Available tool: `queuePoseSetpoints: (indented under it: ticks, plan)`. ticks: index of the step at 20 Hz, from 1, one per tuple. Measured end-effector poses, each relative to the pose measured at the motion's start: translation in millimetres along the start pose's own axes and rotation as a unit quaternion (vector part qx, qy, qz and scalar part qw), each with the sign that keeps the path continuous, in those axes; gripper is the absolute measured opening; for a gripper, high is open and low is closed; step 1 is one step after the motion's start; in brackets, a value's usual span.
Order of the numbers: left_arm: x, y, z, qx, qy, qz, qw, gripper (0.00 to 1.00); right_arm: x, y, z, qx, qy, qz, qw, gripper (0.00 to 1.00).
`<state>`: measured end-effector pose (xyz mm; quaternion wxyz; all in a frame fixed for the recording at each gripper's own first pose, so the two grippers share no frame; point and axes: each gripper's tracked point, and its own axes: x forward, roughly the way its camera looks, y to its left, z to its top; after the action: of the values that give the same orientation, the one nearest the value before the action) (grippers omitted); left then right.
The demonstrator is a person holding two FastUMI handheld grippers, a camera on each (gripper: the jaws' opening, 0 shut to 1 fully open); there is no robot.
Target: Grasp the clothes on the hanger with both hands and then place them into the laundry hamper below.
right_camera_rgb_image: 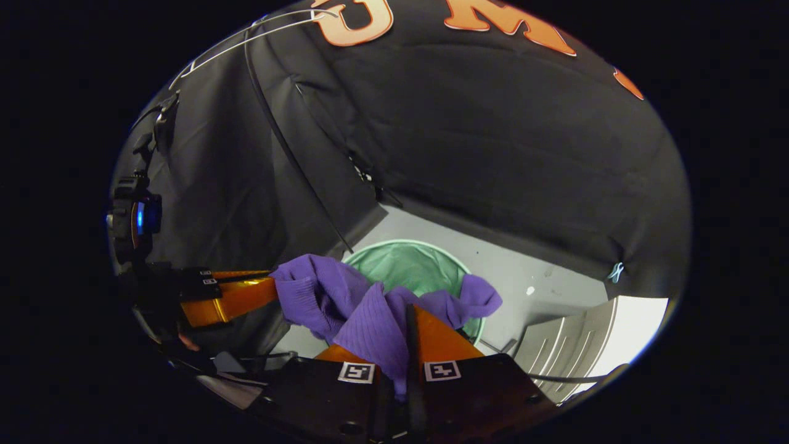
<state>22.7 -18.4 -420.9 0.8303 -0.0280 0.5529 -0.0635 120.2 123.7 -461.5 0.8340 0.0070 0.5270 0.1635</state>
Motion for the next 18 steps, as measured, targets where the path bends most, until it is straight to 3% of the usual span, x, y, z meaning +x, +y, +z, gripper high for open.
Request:
queuePoseSetpoints:
  ticks: [2,3,6,7,10,11,18]
  plan:
    - [4,-2,-1,-0.002,0.010,-0.008,1.000,0.26,7,0,-11,0.001,0.016,0.006,1.000,0.24]
    - [5,-2,-6,0.007,0.022,-0.010,1.000,0.37,7,1,-16,0.002,0.022,0.011,1.000,0.37]
    - [8,7,-21,0.035,0.041,0.005,0.999,0.84,5,-2,-22,-0.001,0.033,0.009,0.999,0.77]
    - [4,10,-23,0.036,0.042,0.009,0.998,1.00,6,-2,-24,-0.003,0.034,0.009,0.999,0.82]
    - [3,11,-20,0.023,0.041,0.005,0.999,0.97,8,-1,-26,-0.009,0.039,0.007,0.999,0.87]
    - [1,10,-18,0.019,0.038,0.002,0.999,0.97,7,0,-26,-0.010,0.039,0.006,0.999,0.95]
    - [-23,19,21,-0.009,-0.035,-0.016,0.999,0.97,-2,13,-9,0.013,0.000,-0.006,1.000,0.95]
